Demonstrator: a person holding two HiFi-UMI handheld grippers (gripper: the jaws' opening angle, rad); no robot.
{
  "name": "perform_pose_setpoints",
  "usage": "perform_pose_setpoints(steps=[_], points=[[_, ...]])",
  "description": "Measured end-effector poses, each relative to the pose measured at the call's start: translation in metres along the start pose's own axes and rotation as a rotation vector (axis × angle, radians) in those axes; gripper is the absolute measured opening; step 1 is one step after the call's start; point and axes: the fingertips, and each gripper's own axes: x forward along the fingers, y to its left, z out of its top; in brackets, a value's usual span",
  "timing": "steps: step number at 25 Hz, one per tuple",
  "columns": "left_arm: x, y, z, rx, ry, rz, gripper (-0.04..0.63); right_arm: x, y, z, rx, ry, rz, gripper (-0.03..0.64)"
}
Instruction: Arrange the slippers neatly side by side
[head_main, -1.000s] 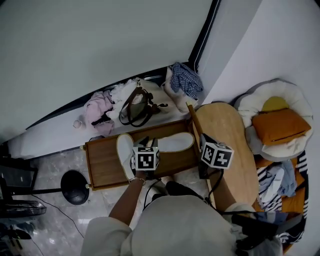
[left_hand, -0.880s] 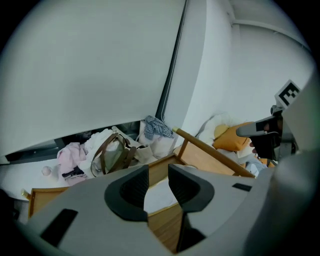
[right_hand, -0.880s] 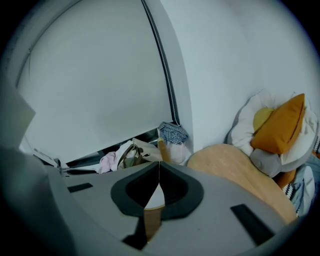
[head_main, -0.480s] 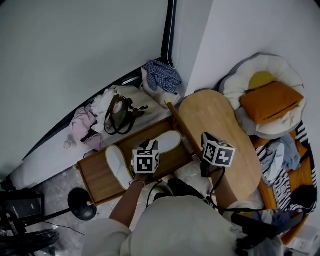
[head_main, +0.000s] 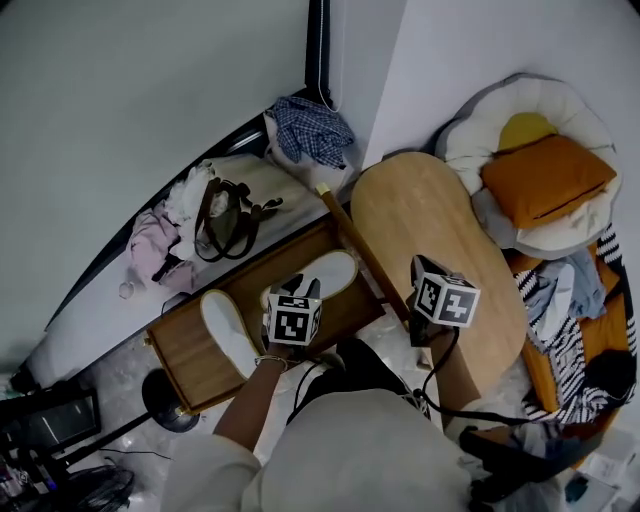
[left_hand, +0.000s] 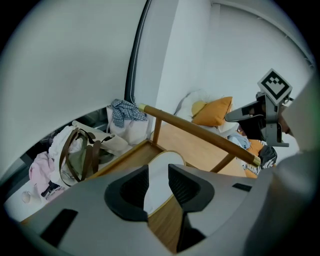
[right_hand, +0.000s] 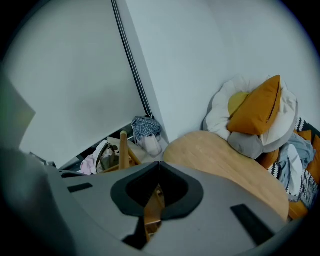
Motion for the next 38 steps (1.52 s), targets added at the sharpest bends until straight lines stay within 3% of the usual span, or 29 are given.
perform_pose_setpoints(steps=[19, 24, 30, 38], points=[[0.042, 0.007, -0.026, 0.089, 0.198, -0.085, 0.141, 0.034, -0.016, 0.003, 0.006, 0.086, -0.021, 0.034], [0.043, 0.008, -0.030, 0.088, 0.228, -0.069, 0.064, 0.036, -0.015, -0.001, 0.004, 0.095, -0.023, 0.034], [0.037, 0.013, -0.033, 0.051, 0.200, -0.042, 0.026, 0.034, -0.014, -0.003, -0.005, 0.099, -0.012, 0.034], [0.022, 0.028, -0.030, -0.075, 0.151, 0.016, 0.025, 0.035, -0.003, 0.001, -0.037, 0.095, 0.015, 0.034]])
